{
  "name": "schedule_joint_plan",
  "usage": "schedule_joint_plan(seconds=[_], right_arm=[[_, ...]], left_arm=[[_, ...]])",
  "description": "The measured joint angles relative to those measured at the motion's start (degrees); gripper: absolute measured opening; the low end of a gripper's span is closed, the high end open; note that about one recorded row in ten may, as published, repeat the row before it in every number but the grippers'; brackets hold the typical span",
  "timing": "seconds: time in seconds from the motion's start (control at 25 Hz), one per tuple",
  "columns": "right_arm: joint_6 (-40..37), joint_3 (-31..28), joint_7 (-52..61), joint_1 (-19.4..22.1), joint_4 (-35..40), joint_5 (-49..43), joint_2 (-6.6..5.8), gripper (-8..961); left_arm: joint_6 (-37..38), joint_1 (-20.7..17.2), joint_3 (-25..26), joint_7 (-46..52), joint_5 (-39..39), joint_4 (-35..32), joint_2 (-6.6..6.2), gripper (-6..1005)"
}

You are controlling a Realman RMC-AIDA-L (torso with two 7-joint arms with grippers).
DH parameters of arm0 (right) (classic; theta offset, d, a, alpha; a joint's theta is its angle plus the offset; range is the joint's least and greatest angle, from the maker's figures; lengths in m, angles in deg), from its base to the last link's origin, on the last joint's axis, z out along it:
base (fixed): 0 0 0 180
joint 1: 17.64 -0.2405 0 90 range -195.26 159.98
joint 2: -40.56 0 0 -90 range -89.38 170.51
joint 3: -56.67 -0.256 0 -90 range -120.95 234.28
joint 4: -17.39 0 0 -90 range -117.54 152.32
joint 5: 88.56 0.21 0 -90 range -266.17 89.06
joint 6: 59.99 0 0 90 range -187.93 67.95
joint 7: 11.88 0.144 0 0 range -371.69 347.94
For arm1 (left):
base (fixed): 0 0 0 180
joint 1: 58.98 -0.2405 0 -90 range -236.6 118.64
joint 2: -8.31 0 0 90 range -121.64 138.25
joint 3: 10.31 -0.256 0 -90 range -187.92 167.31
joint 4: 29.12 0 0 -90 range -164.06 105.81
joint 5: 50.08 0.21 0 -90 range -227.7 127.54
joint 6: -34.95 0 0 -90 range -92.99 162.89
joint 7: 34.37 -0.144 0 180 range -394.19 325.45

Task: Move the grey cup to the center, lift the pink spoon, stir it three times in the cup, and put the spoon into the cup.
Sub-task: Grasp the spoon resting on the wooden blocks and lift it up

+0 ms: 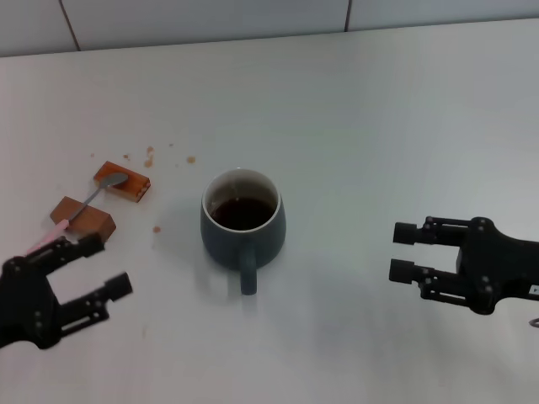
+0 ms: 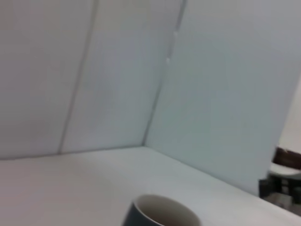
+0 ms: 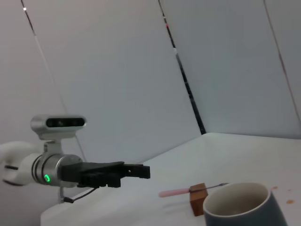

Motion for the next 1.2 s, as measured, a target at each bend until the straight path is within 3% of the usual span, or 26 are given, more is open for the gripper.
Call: schedule_joint_plan(seconds=[0.04, 0.2, 0.32, 0.4, 0.44, 0.52, 0.56, 0.72, 0.76, 1.2], right_arm=[[0.0, 0.2, 0.2, 0.1, 0.2, 0.6, 0.08, 486], [-0.1, 0.4, 0.3, 0.1, 0.1, 0.8, 0.13, 597], [-0.1, 0.4, 0.4, 0.1, 0.0, 0.8, 0.20, 680], [-0.1, 0.4, 0.5, 0.1, 0.0, 0.8, 0.23, 744], [-0.1, 0.4, 0.7, 0.0, 0.0, 0.8, 0.23, 775], [-0.1, 0.4, 0.7, -0.1, 0.0, 0.8, 0.23, 839], [0.0, 0.4, 0.7, -0.2, 0.0, 0.8, 0.23, 839], [0.1, 0.4, 0.8, -0.4, -0.1, 0.5, 0.23, 838], [0.2, 0.7, 0.9, -0.4, -0.1, 0.5, 0.24, 838], [0.4, 1.2, 1.0, -0.3, -0.1, 0.5, 0.23, 836]], left_arm=[[-0.3, 0.0, 2.9, -0.3, -0.6, 1.6, -0.05, 793], [-0.8, -0.2, 5.9, -0.9, -0.8, 3.2, -0.09, 793], [-1.1, -0.6, 15.2, 0.9, -0.8, 7.2, -0.25, 792], [-1.0, -0.5, 17.0, 1.9, -0.9, 8.0, -0.30, 791], [-0.9, -0.5, 20.6, 4.1, -0.8, 9.8, -0.39, 791], [-0.9, -0.5, 20.6, 4.1, -0.8, 9.8, -0.39, 791], [-1.3, -0.2, 25.3, 8.6, -0.8, 13.0, -0.45, 790], [-2.3, 0.0, 25.9, 12.1, -0.6, 14.0, -0.54, 789], [-3.9, 0.1, 26.3, 15.7, -0.6, 16.9, -0.59, 789], [-7.1, -0.2, 29.8, 20.6, -0.8, 20.9, -0.71, 798]])
